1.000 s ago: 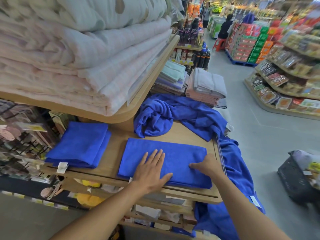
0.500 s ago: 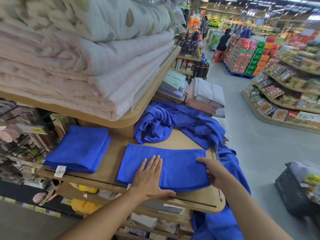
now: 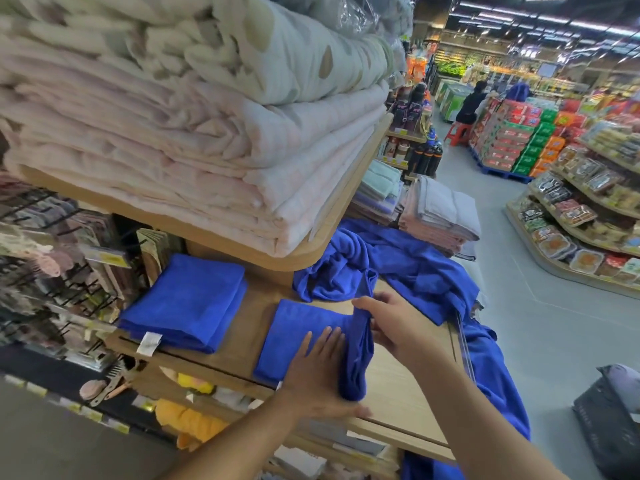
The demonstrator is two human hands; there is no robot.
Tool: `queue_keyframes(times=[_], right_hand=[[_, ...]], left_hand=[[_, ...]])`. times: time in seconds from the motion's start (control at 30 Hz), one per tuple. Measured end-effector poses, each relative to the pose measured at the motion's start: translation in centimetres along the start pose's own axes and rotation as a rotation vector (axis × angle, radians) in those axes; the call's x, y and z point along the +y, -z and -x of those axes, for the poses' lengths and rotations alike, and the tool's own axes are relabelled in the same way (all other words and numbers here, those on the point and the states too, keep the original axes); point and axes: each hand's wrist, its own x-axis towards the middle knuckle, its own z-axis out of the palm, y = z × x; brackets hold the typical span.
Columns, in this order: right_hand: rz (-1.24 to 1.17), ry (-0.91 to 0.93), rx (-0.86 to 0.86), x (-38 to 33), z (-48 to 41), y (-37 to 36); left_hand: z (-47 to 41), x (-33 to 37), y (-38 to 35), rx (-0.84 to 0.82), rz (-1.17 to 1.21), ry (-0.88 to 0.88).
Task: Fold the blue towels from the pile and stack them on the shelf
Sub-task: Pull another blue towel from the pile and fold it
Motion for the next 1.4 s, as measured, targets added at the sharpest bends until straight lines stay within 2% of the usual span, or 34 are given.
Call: queue_keyframes(times=[0.13,0.27,0.33,0.5,0.6,0.67,0.7,0.77,0.83,0.9,1.0,1.07,1.2,1.3,1.4], right_hand=[[0.02,-0.006,-0.008,-0.5,-1.1,-0.9],[0.163,0.032,-0.039,-1.3,-3.2,-4.1],[0.25,0.031,-0.073,-1.1,-4.3,-6.6],[0.468,0.013,-0.11,2.1,-7.5,-11.7],[0.476,-0.055,-0.136,4.1,-8.1,-13.7],[0.419,-0.073,-0.148,4.7,-7.8,-13.8],[0.394,-0.014,-0.138,4.8,-7.6,-13.4],[0.538,0.267,-0.018,5.4,-6.9,-11.0],[0.789,0.565,0.173,6.3,-5.4,-8.3],[0.991,0.705,0.261,7.5,-4.6,-6.7],[1.242,0.544,0.24,8.8,-4.3,-6.4],[1.203,0.444,0.265,9.3,-4.7,-6.0],[0.716,0.149,0.345,9.6,-5.1,-4.7],[0.457,-0.097,0.248,8.7,-5.2,-4.2],[0.298,-0.184,0.15,8.0,-5.7,-3.8]], left_hand=[[2.9,-4.1,2.0,0.139,0.321,0.077],[4.7,-7.6,3.1,0.348,1.125,0.296],[4.8,-8.3,3.1,0.437,1.389,0.39],[5.2,-8.5,2.9,0.555,1.378,0.491],[5.2,-8.6,3.5,0.47,1.436,0.491],[5.1,-9.0,3.7,0.428,1.4,0.551],[5.1,-9.3,3.8,0.386,1.359,0.538],[5.1,-9.8,4.1,0.325,1.227,0.497],[4.5,-10.2,4.6,0.37,0.944,0.429],[3.3,-10.0,4.8,0.407,0.602,0.279],[0.8,-9.2,3.9,0.302,0.22,0.137],[-0.1,-9.3,2.9,0.195,0.128,0.167],[-0.3,-9.9,1.2,0.16,0.165,0.235],[-0.3,-9.9,1.0,0.156,0.193,0.276],[-0.3,-9.9,1.4,0.112,0.203,0.314]])
